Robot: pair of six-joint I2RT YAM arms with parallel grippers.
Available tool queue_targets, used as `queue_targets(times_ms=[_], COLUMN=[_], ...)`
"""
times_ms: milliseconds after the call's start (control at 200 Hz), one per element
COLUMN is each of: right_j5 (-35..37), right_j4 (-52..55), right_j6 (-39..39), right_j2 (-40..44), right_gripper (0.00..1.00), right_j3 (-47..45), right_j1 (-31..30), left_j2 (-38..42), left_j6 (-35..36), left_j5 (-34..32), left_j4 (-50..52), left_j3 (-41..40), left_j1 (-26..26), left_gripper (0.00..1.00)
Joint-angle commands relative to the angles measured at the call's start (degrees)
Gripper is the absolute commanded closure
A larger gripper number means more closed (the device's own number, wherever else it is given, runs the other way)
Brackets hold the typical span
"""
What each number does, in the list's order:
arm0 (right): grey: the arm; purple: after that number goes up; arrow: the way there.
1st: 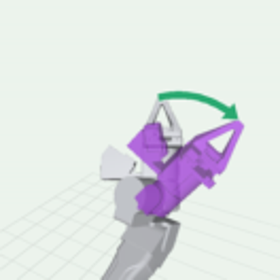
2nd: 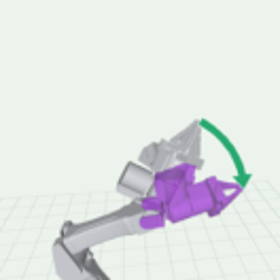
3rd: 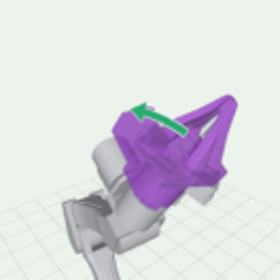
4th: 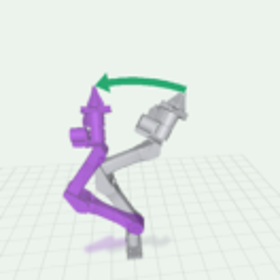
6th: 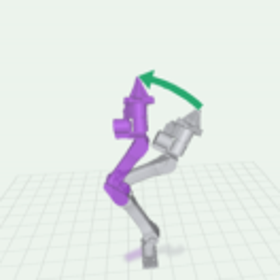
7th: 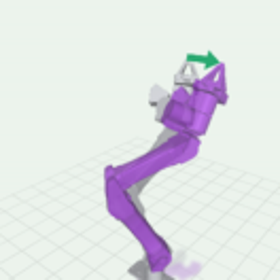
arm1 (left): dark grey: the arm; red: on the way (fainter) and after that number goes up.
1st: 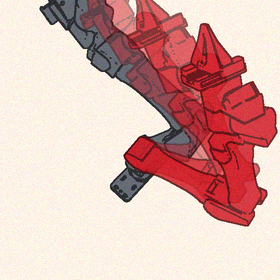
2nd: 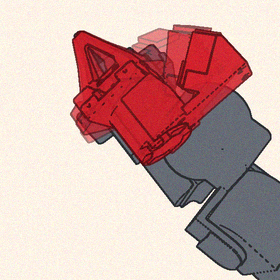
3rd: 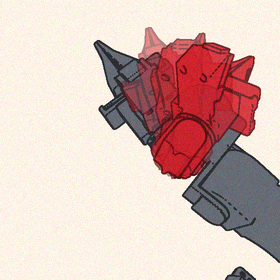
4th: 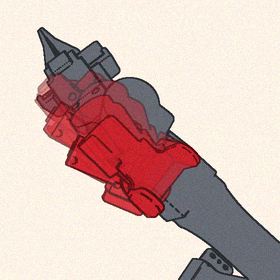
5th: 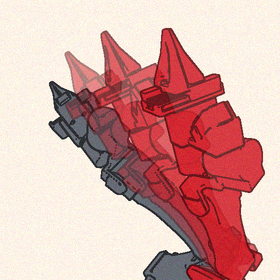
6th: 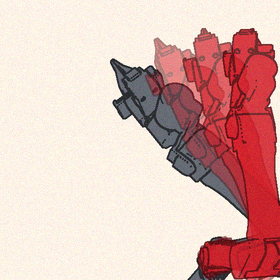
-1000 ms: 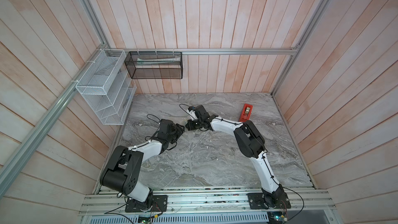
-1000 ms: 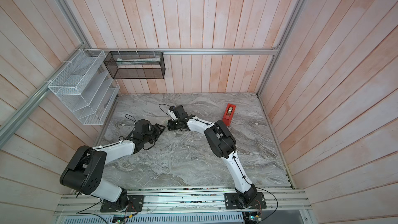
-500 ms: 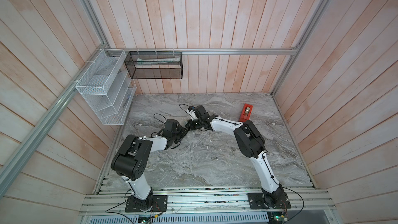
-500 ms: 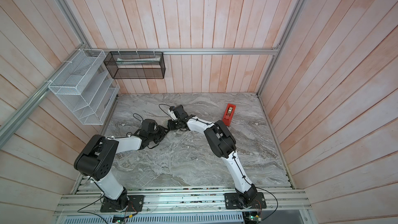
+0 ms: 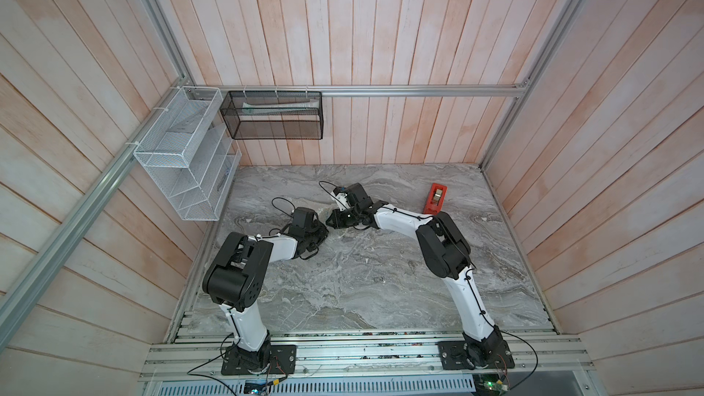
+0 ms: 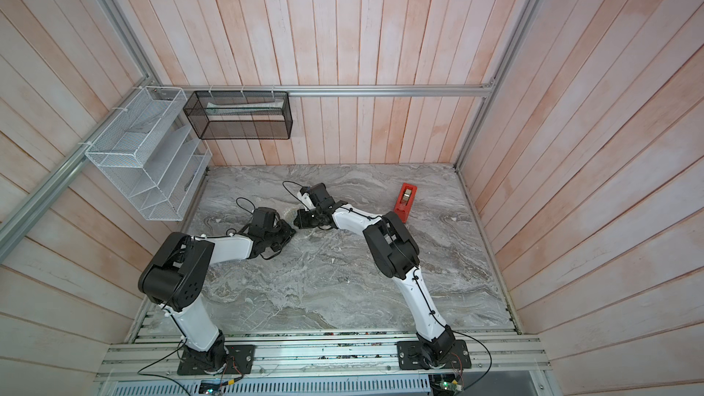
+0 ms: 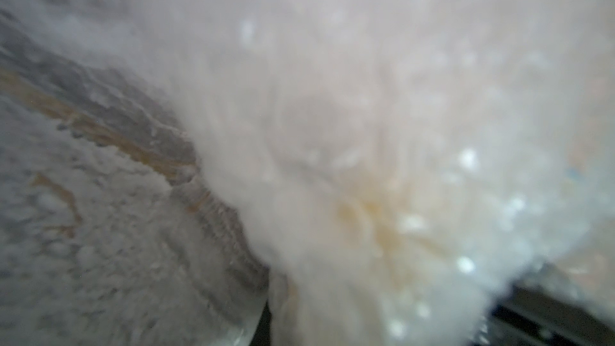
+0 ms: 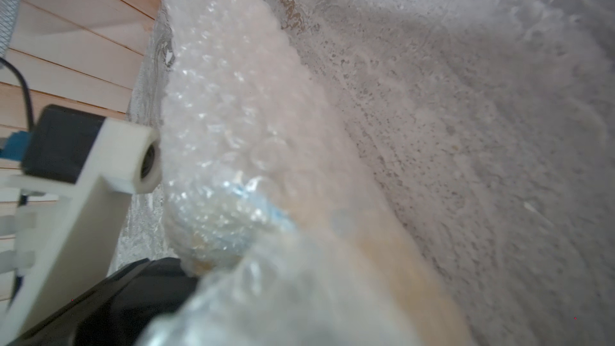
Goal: Wrap bowls in bubble wrap
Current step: Wrap the bowl in bubble wrap.
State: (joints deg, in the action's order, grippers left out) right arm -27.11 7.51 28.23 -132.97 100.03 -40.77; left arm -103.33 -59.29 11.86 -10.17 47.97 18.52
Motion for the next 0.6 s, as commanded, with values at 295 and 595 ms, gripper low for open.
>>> queue_targets(times_ms=[295,595], right_j5=[-10.4,-10.8], right_j4=[-1.6,-7.5], right_j6=[3.4,3.3], right_j2=[12.2,22.3], right_gripper=[0.54,0.45], right_j3=[-8.4,-20.5], right_j1=[6.9,10.6], left_j2=[-0.5,0.1], left_j6=[1.2,1.2], left_j5=[-0.1,-0.1], left_j4=[6.2,7.4], left_j3=[1.7,2.2], left_j1=[0.1,0.0], left_gripper=[0.94,0.94])
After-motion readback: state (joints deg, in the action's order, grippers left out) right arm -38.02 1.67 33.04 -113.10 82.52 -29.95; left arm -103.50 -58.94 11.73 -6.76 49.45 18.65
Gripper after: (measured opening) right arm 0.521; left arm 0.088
